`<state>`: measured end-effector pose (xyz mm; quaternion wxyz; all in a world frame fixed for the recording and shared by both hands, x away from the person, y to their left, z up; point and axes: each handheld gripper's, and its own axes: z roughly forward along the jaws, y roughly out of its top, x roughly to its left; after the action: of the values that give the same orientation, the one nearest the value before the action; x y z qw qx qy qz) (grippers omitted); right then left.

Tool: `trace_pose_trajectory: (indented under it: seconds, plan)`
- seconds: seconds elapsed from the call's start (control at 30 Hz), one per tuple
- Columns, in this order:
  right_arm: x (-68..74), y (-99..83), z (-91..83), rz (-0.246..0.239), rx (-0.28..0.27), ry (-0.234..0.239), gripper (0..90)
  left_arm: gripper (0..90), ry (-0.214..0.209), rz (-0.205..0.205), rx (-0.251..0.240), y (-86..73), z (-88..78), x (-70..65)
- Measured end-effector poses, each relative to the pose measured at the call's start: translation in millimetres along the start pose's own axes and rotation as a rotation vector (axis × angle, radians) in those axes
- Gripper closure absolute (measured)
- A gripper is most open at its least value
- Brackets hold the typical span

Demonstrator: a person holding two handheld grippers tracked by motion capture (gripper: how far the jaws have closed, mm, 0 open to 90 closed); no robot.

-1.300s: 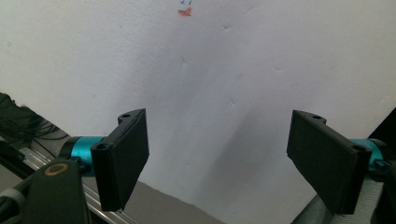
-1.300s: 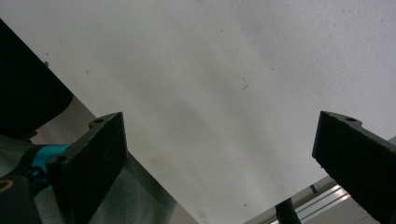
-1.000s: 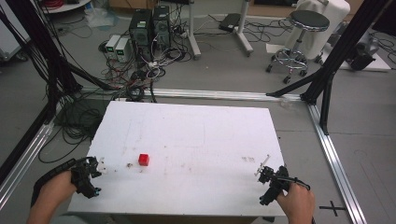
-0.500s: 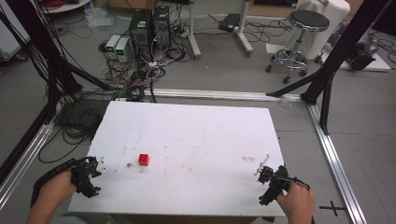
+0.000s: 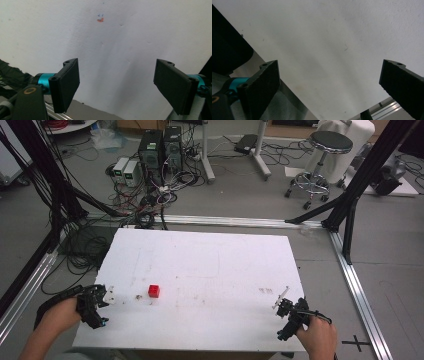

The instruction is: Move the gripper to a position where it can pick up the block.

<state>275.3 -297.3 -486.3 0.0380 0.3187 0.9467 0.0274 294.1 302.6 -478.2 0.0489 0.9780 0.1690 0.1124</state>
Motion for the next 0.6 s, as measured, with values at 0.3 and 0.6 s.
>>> trace_pose_trajectory:
  seconds: [0.3,0.6]
  plan:
    - [1.0,-1.4,-0.3,-0.003,-0.01,0.002,2.5,21.3,-0.013,0.071,-0.014,10.0,3.1,13.9]
    - [0.7,0.4,0.0,-0.012,-0.017,-0.005,2.5,21.4,-0.045,0.138,0.008,19.1,11.6,28.6]
